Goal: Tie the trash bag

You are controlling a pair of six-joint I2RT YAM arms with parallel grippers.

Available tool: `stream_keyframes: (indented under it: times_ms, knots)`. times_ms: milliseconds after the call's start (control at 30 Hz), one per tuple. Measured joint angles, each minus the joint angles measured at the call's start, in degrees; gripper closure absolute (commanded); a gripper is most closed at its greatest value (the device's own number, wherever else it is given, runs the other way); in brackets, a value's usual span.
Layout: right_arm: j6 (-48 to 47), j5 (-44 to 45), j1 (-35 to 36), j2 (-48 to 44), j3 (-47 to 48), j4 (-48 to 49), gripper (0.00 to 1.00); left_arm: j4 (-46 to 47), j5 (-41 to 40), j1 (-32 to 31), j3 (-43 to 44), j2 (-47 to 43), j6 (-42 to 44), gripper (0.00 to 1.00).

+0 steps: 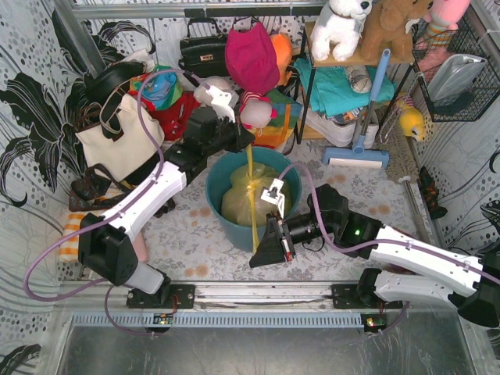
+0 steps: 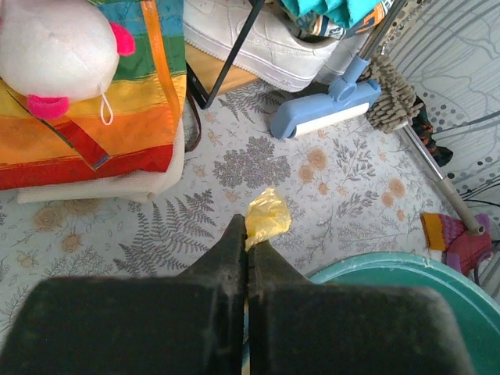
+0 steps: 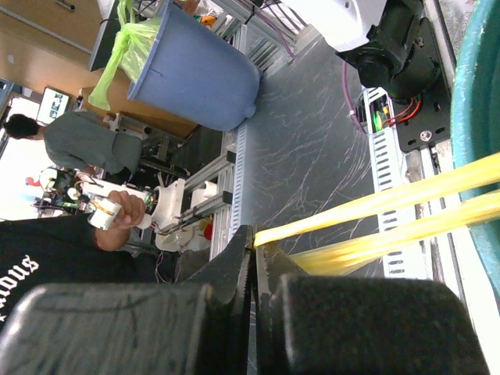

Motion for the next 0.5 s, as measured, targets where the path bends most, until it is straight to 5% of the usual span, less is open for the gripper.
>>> stream_keyframes:
  times_ms: [500]
  knots:
    - [-4.15,1.14,1.01,3.41,15.50,-3.63,1.00,-3.74,-0.96,0.04,9.99,-1.97,-0.37,1.00]
